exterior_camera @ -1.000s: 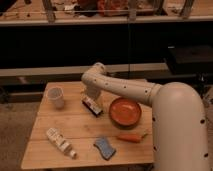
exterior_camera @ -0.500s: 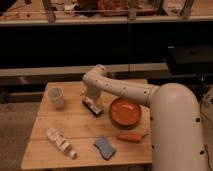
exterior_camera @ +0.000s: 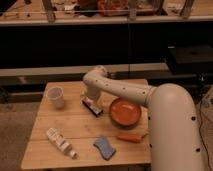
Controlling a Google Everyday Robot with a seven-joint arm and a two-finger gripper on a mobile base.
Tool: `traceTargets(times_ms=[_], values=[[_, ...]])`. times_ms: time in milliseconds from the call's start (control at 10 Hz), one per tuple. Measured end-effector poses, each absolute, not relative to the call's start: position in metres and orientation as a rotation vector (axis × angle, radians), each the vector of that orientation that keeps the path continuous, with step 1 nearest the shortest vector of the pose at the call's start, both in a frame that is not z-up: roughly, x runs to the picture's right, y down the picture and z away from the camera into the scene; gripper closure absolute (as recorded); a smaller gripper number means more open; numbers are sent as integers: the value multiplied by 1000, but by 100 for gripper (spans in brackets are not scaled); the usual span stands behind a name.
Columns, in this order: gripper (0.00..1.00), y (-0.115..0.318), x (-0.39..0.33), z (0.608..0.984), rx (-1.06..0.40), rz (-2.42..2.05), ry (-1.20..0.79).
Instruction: Place the eraser in the ceramic cup
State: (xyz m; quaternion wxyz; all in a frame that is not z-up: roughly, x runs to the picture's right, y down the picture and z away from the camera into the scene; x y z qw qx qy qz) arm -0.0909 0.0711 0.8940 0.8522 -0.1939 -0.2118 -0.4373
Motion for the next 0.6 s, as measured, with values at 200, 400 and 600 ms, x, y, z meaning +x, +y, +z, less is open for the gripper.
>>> traceTargets(times_ms=[200, 400, 600], values=[[20, 69, -92, 890, -406, -1051, -441], [20, 67, -87, 888, -390, -1263, -494], [20, 67, -82, 888, -369, -1488, -596]])
